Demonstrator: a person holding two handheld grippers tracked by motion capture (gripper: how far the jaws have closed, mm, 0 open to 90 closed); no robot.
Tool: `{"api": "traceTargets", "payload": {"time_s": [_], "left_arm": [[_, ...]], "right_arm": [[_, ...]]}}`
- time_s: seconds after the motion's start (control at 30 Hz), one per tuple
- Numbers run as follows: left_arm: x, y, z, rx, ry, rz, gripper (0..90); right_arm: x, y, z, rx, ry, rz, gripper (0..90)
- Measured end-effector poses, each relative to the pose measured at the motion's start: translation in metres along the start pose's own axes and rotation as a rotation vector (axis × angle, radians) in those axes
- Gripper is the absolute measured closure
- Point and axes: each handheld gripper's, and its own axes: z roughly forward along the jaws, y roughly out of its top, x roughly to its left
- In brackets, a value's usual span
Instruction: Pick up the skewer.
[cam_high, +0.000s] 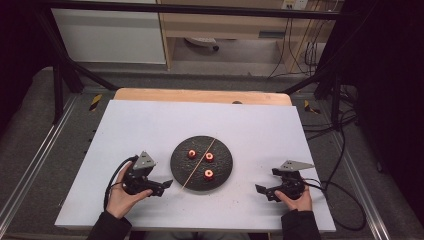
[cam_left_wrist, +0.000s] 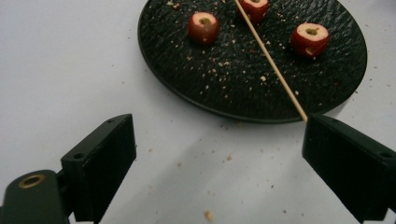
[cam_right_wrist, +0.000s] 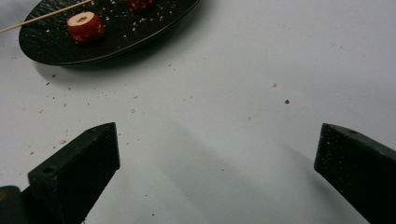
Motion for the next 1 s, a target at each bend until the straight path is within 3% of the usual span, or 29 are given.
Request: {"api": "traceTargets", "payload": {"time_s": [0.6, 0.8, 1.0], "left_arm": [[-0.017, 0.033, 0.029, 0.069, 0.007, 0.013, 16.3], [-0.021, 0.042, 0.04, 0.098, 0.017, 0.014, 22.8], [-0.025, 0.047, 0.05, 0.146, 0.005, -0.02, 33.7]], "right_arm": [[0.0, 0.0, -0.001, 0.004, -0.005, -0.002, 0.9], [0.0, 0.0, 0.0, 0.005, -0.004, -0.003, 1.0], [0.0, 0.0, 0.0, 0.003, -0.003, 0.0, 0.9]]}}
